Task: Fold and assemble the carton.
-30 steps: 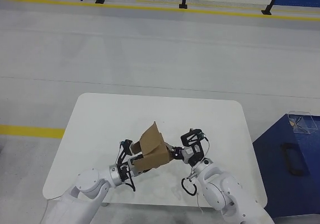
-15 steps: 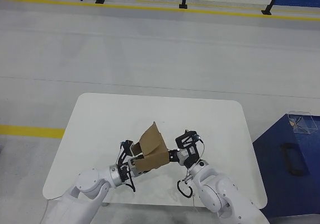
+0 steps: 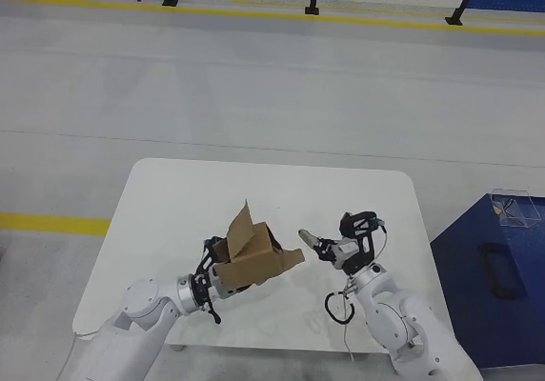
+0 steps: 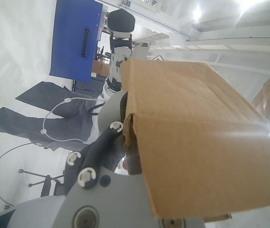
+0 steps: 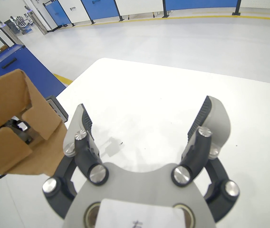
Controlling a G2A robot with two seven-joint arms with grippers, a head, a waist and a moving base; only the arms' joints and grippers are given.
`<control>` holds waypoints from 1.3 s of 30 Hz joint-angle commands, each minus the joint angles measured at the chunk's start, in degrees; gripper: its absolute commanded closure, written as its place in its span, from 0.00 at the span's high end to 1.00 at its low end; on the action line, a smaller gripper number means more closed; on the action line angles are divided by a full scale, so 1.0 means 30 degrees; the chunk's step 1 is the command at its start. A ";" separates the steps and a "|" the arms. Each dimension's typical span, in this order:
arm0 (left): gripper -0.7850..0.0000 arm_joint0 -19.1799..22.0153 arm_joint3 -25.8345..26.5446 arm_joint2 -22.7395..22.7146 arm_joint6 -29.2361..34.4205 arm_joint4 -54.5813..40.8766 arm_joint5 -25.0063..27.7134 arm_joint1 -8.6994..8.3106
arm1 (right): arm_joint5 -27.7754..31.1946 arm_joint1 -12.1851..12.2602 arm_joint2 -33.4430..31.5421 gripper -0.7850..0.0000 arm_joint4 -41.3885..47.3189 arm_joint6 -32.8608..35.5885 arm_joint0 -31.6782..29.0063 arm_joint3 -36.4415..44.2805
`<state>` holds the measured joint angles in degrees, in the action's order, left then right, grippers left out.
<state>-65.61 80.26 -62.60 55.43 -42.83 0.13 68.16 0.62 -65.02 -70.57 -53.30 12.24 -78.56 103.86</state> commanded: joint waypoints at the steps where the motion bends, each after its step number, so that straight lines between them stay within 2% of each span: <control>1: 0.00 -0.0012 0.0024 -0.0069 0.0077 -0.0057 -0.0030 -0.0008 | 0.0495 0.0036 -0.0169 1.00 0.0252 0.0603 -0.0169 -0.0357; 7: 0.00 0.0022 -0.0022 -0.0102 0.0193 -0.0092 -0.0189 0.0004 | 0.3683 0.0099 0.0149 1.00 0.2185 0.2841 -0.0533 -0.0702; 13: 0.00 0.0136 -0.0051 0.0123 0.0224 0.0116 -0.0237 0.0062 | 0.5290 0.0175 -0.0546 1.00 0.5058 0.3742 -0.0855 -0.0006; 21: 0.00 0.0019 -0.0058 0.0296 0.0255 0.0391 -0.0038 0.0104 | 0.5796 0.0292 -0.1522 1.00 0.6361 0.4097 -0.1108 0.0413; 39: 0.00 -0.0110 0.0326 0.0637 -0.0125 0.1602 0.0032 0.0143 | 0.5857 0.0311 -0.1703 1.00 0.7222 0.4423 -0.0966 0.0866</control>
<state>-65.96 81.23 -60.68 55.02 -38.08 0.22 68.59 18.27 -64.07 -75.73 -31.66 25.47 -81.53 106.42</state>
